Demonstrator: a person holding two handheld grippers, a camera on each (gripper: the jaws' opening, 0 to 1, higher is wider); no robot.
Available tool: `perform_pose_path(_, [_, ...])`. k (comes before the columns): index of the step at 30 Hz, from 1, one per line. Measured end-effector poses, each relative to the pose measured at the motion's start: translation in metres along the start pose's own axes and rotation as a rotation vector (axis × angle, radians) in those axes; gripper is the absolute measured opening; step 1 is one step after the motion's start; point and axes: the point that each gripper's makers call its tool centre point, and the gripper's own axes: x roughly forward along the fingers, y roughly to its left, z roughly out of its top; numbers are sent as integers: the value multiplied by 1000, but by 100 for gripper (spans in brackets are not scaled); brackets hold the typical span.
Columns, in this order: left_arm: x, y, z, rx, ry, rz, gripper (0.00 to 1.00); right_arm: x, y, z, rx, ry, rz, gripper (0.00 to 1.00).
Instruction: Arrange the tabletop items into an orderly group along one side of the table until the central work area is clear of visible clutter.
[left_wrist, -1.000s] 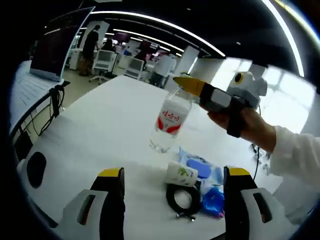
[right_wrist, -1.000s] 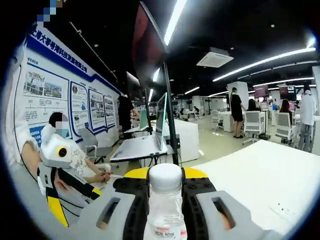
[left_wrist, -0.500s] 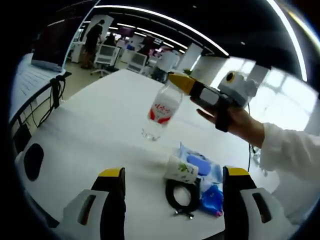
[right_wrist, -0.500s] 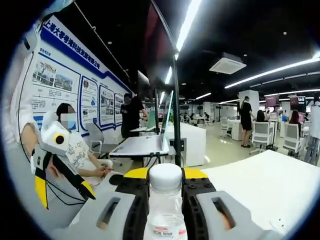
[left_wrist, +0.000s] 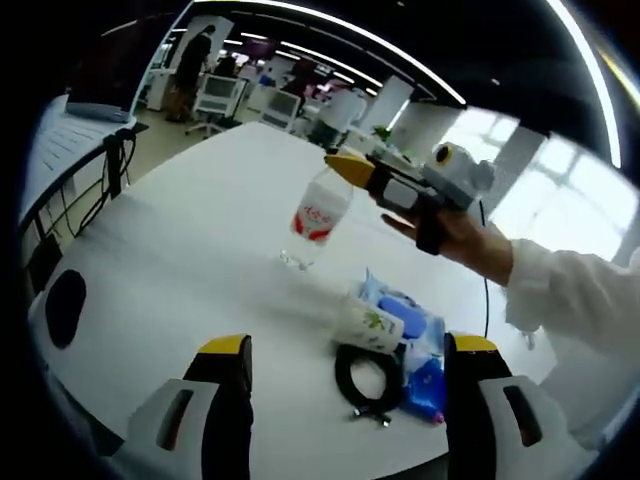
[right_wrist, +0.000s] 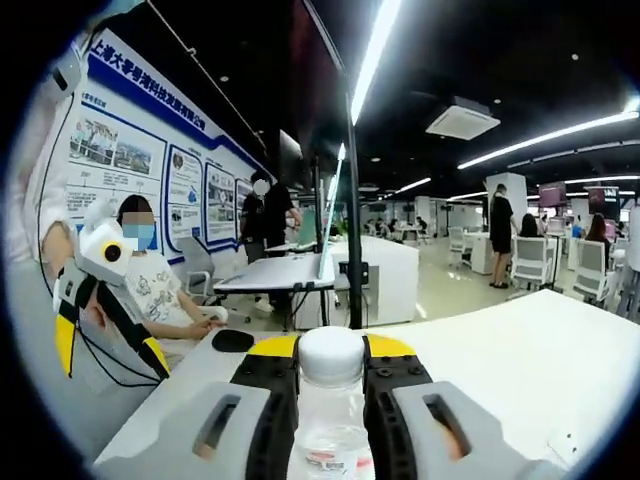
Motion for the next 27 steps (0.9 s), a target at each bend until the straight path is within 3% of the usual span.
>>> perform_pose_path(10, [3,4,-3,-63,12,-20,74,5,6,-24,-4,68,37,20])
perform_pose_path(14, [4,4,-3,-57,12,-18,73,3,3,-21,13,40,39,20])
perform_pose_path(20, [6,-1,-4,-122,8,-53,73,-1,3,-22,19,37,36,20])
perform_pose_path(27, [9,-3,-4,-112,8,-58,73,-7,2,-25,21,28,52,20])
